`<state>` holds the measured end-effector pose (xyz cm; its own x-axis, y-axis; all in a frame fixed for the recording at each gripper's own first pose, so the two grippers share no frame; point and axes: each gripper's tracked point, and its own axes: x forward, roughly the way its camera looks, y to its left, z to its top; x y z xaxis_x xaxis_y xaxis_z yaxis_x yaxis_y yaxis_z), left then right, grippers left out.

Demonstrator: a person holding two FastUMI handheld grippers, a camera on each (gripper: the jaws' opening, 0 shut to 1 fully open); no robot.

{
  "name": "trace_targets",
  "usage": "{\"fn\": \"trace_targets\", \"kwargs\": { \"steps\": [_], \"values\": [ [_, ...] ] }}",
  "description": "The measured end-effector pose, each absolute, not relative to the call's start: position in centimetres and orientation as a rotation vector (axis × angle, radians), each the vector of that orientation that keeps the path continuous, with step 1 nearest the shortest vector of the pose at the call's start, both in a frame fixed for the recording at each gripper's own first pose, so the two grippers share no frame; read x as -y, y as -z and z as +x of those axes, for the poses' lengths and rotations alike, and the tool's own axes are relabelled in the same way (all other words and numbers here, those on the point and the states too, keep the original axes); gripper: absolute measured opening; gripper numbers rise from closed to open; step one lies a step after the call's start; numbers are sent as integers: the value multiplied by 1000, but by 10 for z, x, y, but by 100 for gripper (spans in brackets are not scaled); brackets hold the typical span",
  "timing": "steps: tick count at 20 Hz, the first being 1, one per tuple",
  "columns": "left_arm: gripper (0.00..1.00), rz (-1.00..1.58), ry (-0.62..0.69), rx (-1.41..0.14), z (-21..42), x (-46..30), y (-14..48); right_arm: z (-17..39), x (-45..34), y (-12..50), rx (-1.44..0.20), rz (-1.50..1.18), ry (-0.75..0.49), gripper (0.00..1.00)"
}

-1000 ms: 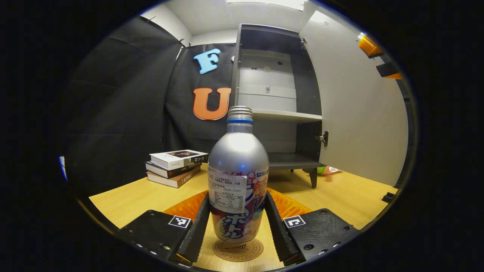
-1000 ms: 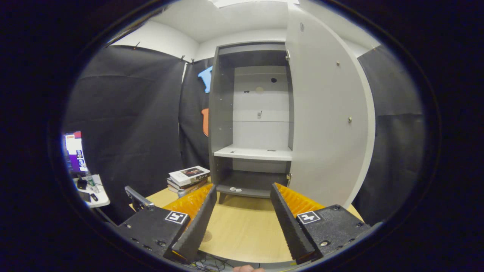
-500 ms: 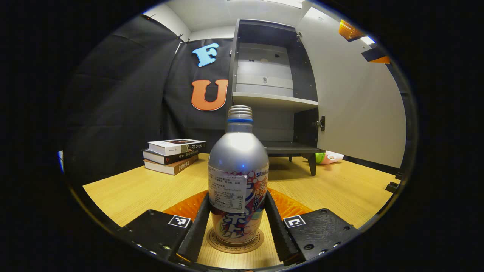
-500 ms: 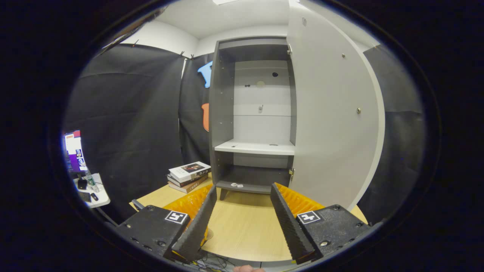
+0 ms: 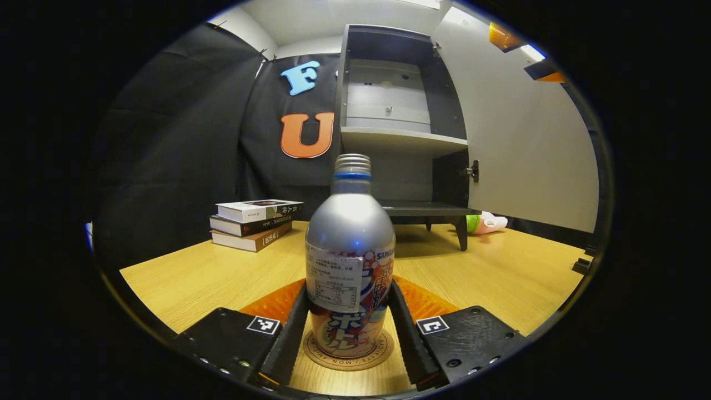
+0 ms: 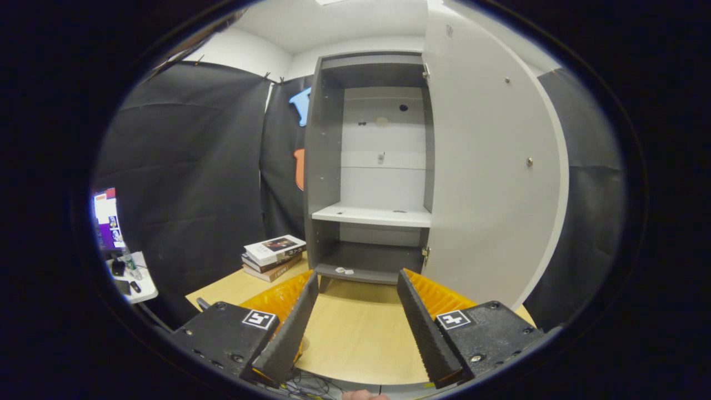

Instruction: Open the cabinet door with the right hand, grasp the bottle in the cabinet with the left hand and place it on the coaster, then close the cabinet door with the right hand.

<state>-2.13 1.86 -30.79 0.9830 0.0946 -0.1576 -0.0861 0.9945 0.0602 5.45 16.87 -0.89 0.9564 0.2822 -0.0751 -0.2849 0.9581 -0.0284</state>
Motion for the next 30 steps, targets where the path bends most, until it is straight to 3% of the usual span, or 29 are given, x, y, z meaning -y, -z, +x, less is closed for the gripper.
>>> {"fn": "trace_targets", "kwargs": {
  "steps": [6, 12, 18, 25, 30],
  "values": [
    [80, 55, -94, -196, -19, -18, 322, 55, -167, 11, -81, -54, -283, 90],
    [87, 74, -78, -132, -21, -17, 287, 55, -168, 13, -94, -59, -290, 90],
    [94, 80, -94, -102, -37, -37, 222, 57, -171, 9, -71, -40, -295, 90],
    [94, 24, -26, -41, -40, -30, 122, 53, -168, -6, -15, 19, -293, 90],
    [94, 21, 13, -102, -42, -15, 79, 38, -149, -24, 31, 39, -260, 90]
  ]
}}
